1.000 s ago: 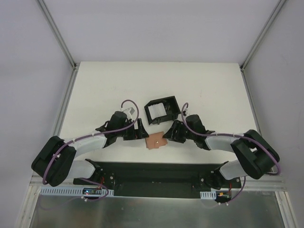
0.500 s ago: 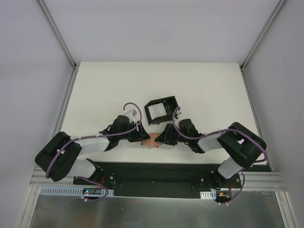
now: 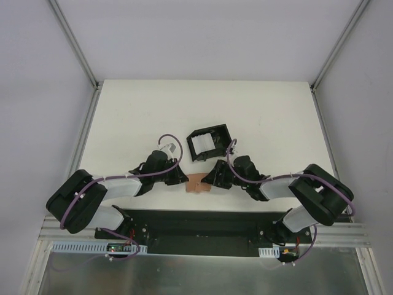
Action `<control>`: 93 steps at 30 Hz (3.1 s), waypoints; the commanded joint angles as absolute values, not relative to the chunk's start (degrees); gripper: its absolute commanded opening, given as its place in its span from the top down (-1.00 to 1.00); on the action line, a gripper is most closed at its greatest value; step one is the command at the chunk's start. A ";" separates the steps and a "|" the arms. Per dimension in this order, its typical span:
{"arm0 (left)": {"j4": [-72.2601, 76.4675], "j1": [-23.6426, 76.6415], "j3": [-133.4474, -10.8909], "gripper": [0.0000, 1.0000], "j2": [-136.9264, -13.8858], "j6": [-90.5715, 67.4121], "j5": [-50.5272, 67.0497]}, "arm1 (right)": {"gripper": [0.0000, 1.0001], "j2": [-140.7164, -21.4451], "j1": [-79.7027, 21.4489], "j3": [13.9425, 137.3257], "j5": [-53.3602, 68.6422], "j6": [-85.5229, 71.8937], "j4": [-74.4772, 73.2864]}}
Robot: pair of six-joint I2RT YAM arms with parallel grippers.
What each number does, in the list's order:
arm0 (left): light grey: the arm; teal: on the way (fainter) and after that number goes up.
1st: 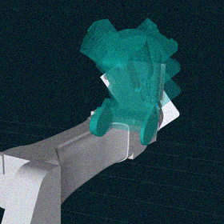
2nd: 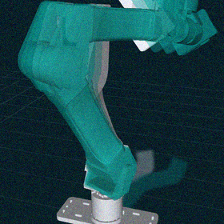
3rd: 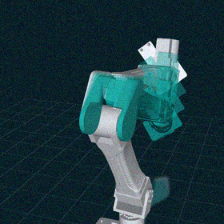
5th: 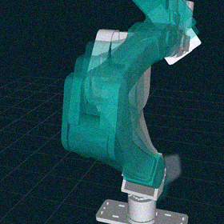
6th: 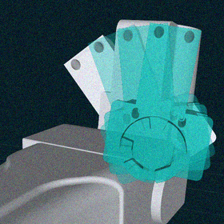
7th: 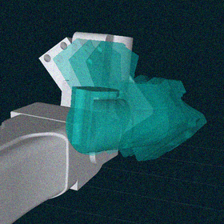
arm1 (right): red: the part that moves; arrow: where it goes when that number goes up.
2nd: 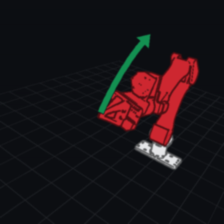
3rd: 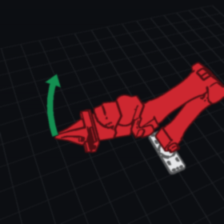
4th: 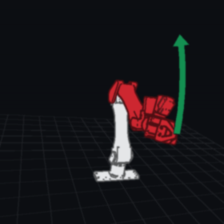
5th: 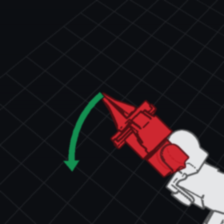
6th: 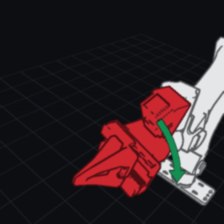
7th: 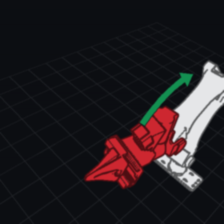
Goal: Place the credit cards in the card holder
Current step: Pick up the card holder from the corner of the board.
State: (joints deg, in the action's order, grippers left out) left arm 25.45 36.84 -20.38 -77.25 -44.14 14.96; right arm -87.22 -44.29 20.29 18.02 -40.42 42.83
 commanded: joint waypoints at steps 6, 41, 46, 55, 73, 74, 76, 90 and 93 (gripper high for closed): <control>29.97 38.76 -18.20 1.00 -72.96 -36.05 21.70 | -0.58 -76.82 -44.56 18.98 8.88 -32.00 30.86; 29.18 36.75 -13.45 -0.76 -60.83 -30.59 15.99 | 0.95 -84.99 -38.76 21.88 42.96 -21.46 44.76; 30.59 33.05 -15.55 -0.89 -61.60 -26.11 24.41 | 0.94 -83.15 -38.67 28.11 46.32 -10.39 28.60; 35.23 32.87 -19.78 -0.63 -73.47 -25.22 41.30 | 0.88 -82.53 -38.50 34.71 43.42 -0.62 12.66; 35.51 32.96 -20.91 -0.21 -77.87 -24.79 43.60 | 0.87 -82.27 -38.41 37.00 41.48 2.90 10.81; 35.07 32.87 -21.27 -0.28 -78.22 -24.52 43.16 | 0.87 -82.18 -38.41 37.00 42.09 3.07 10.81; 35.41 32.87 -21.71 -0.29 -78.92 -24.35 42.37 | 0.87 -82.00 -38.41 36.91 42.28 3.69 10.72; 37.97 32.87 -21.45 0.80 -81.65 -25.58 47.37 | 0.77 -81.65 -38.23 38.06 37.28 3.96 10.63; 37.36 32.87 -21.62 1.00 -81.91 -25.84 46.59 | 0.50 -80.86 -37.97 37.88 33.42 1.68 10.11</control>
State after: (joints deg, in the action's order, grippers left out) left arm 35.79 32.93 -21.61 -82.96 -26.11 46.04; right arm -83.46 -38.30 35.18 38.24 3.11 9.08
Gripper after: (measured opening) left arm 0.047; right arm 0.182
